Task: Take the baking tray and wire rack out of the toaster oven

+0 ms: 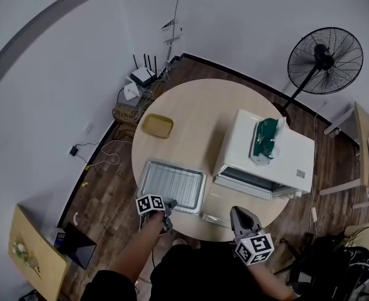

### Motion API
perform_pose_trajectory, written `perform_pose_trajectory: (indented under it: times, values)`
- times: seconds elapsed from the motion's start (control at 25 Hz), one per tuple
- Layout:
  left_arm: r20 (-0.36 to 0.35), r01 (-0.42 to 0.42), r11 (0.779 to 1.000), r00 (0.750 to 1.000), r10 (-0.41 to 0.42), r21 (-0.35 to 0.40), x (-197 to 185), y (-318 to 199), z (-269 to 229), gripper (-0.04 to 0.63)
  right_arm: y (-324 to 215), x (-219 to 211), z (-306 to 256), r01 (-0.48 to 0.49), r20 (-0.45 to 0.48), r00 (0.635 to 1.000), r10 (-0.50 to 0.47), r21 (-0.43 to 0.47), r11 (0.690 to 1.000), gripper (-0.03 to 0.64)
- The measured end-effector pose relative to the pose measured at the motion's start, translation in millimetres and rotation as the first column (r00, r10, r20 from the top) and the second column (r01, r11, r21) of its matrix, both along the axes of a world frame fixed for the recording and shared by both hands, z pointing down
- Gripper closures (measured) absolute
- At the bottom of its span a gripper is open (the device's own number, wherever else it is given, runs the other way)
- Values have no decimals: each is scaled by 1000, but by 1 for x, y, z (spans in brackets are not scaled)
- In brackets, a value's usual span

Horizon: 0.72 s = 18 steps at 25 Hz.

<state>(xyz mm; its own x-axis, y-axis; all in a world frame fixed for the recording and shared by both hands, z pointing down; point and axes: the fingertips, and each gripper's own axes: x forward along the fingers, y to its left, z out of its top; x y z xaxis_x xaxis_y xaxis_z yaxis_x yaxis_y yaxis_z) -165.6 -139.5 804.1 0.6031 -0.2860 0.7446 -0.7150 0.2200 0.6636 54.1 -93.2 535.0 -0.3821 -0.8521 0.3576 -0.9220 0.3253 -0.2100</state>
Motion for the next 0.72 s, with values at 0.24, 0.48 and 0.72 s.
perform_pose_trajectory:
  times: [0.24, 0.48, 0.72]
  values:
    - [27, -130, 991, 991, 130, -18, 6, 9, 1, 337, 1, 2, -7, 15, -15, 1000, -14, 29, 999, 617]
    - [27, -243, 969, 969, 245, -52, 3, 19, 1, 318, 4, 4, -13, 18, -19, 1000, -17, 56, 998, 617]
    - [78, -351, 932, 930, 358, -90, -3, 34, 6, 311, 9, 10, -10, 3, -4, 1000, -3, 58, 998, 617]
